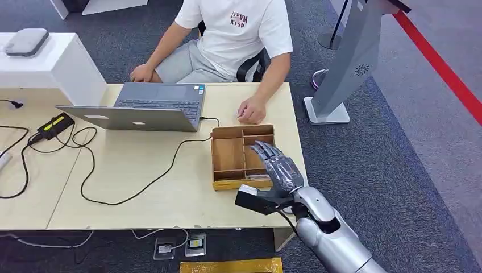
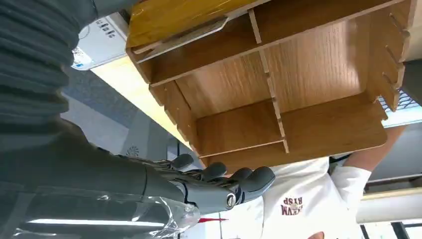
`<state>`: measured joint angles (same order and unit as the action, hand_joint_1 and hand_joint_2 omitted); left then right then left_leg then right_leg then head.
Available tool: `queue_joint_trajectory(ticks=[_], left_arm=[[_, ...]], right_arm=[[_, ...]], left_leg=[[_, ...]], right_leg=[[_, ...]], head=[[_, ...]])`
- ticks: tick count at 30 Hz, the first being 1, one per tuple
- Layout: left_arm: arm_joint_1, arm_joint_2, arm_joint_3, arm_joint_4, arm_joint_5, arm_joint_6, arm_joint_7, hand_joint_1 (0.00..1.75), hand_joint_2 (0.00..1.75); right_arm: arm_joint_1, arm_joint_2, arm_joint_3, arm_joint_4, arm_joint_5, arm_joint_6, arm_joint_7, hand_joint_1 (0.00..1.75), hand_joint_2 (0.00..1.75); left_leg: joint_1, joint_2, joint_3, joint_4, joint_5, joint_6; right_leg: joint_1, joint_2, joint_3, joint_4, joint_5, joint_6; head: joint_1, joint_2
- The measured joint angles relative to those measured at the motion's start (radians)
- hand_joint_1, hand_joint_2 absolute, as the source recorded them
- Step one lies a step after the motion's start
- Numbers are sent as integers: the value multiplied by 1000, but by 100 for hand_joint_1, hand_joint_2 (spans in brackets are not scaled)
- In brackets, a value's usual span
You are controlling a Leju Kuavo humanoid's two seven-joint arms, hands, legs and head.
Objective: Pass the card to the sensor for recognition and then transmit it.
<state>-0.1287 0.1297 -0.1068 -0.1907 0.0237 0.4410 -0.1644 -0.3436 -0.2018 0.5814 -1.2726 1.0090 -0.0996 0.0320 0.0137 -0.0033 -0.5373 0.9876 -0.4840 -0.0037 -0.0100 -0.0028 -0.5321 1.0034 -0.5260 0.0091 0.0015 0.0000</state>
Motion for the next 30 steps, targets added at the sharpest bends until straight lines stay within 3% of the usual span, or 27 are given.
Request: queue_joint_trajectory(ticks=[30], left_arm=[[0, 0, 1, 0, 6, 6, 0, 0, 175]], right_arm=[[-1, -37, -30, 66, 17, -31, -1, 0, 175]], left_leg=[[0, 0, 0, 0, 0, 0]], right_leg=[[0, 0, 0, 0, 0, 0]], head=[[0, 0]])
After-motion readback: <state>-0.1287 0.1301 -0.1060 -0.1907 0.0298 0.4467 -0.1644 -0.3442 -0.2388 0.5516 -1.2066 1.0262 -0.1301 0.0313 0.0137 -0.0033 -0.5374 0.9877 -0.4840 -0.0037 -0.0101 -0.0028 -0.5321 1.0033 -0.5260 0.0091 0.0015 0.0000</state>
